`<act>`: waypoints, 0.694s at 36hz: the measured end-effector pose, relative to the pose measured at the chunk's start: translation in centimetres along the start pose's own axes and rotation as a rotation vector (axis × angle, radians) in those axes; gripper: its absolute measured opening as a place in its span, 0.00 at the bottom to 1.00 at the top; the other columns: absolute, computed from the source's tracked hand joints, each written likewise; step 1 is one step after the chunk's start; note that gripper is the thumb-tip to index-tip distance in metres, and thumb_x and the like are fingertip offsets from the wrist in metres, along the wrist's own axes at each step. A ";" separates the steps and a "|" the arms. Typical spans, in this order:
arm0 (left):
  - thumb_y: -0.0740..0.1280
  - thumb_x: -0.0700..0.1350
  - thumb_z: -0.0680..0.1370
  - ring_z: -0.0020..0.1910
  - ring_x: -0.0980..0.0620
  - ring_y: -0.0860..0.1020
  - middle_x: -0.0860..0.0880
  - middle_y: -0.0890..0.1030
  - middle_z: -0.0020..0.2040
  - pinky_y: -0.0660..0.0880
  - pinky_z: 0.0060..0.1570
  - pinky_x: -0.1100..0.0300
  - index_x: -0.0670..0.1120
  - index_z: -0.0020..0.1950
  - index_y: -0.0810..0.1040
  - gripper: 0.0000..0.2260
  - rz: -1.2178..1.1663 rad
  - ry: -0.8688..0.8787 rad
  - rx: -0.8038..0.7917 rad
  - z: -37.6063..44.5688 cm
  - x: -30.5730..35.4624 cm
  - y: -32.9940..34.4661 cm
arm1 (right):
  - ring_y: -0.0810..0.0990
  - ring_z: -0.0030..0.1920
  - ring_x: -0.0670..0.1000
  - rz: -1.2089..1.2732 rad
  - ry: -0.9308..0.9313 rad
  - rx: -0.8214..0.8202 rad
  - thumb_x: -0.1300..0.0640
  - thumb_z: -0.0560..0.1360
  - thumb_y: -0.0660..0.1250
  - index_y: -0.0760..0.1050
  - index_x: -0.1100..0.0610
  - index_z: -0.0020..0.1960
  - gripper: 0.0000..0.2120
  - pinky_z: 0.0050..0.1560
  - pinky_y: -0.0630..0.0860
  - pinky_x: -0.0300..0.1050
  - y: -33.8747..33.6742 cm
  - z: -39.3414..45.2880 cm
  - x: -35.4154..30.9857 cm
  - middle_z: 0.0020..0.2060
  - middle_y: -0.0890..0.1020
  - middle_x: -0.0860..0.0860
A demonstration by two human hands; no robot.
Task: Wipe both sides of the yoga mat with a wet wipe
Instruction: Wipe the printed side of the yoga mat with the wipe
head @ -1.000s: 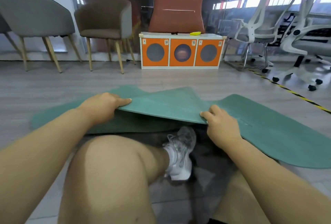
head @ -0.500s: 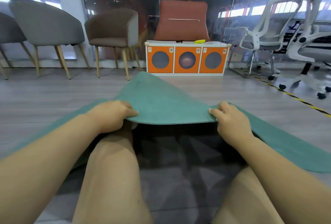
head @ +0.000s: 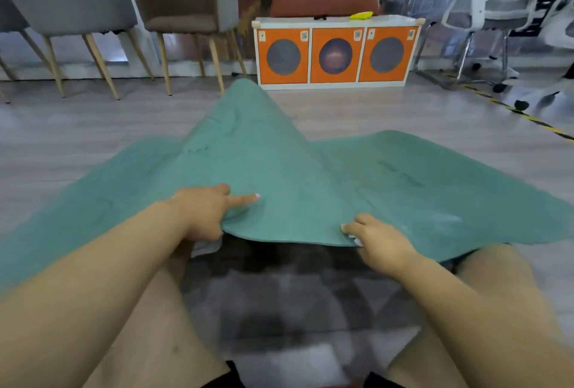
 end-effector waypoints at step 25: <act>0.64 0.55 0.73 0.75 0.34 0.44 0.60 0.37 0.76 0.52 0.63 0.24 0.71 0.71 0.37 0.40 -0.059 -0.042 -0.332 12.9 6.3 9.6 | 0.75 0.46 0.62 -0.209 0.267 0.141 0.61 0.73 0.64 0.77 0.58 0.54 0.10 0.36 0.70 0.49 2.2 3.6 9.5 0.50 0.72 0.59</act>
Point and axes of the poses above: each hand's wrist, its own z-axis towards the middle knuckle, its own y-axis out of the palm, x = y × z, the point moved 6 cm from there along z, towards the middle knuckle
